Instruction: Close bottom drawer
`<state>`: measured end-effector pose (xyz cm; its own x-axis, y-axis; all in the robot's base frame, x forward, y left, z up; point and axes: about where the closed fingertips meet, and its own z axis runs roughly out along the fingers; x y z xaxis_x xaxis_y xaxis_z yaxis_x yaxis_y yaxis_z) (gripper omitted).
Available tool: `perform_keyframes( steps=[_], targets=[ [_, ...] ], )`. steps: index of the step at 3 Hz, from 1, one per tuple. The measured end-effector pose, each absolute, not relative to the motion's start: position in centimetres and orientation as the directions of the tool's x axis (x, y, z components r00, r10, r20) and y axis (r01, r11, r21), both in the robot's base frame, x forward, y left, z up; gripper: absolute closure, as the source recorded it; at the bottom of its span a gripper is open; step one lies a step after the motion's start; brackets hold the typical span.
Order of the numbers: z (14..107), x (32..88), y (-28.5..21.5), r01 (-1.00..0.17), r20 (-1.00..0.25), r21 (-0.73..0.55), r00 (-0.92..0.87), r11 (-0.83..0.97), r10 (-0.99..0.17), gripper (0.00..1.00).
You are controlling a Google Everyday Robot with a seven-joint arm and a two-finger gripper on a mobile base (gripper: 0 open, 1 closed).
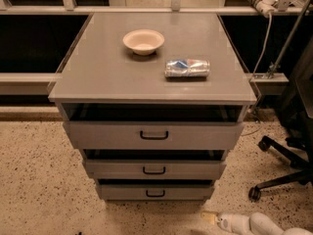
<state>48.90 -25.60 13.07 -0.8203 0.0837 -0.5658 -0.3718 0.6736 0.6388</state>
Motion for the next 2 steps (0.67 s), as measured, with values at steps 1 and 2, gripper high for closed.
perform_keyframes(
  steps=[1, 2],
  targets=[
    [13.07, 48.92, -25.51, -0.373, -0.566, 0.639, -0.820, 0.672, 0.082, 0.59],
    [13.07, 48.92, -25.50, -0.373, -0.566, 0.639, -0.820, 0.672, 0.082, 0.35]
  ],
)
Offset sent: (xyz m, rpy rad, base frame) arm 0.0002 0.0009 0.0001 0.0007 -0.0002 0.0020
